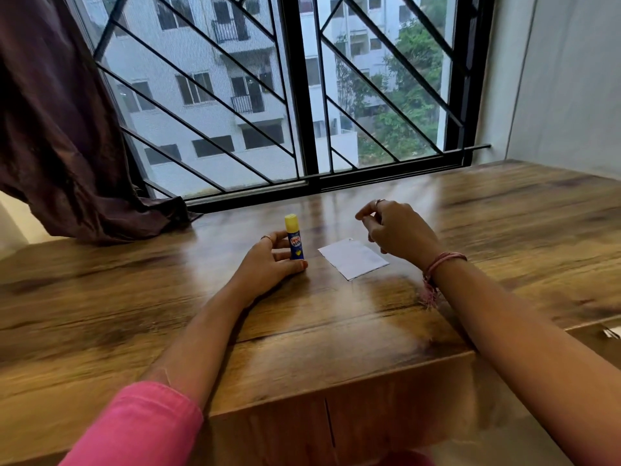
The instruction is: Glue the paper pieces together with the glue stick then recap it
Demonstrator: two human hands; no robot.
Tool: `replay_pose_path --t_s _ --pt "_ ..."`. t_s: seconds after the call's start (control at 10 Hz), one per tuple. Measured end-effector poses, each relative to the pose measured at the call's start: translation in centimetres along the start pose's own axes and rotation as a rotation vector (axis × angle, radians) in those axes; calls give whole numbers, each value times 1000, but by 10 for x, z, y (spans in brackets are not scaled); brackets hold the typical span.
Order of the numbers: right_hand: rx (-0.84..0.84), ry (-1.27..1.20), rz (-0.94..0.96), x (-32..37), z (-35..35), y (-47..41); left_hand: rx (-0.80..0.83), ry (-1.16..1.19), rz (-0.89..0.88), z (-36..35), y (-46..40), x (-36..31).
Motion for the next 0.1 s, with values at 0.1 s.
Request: replay_pose_path --t_s 0.1 --pt "-2 -14 5 4 -1 3 -38 0 -14 2 3 -4"
Point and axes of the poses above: each hand's wrist, its own y-axis away from the middle knuckle, its own z-axis out of the back of the hand, x = y × z, the point moved 8 cm from there along -y, towards the middle knuckle
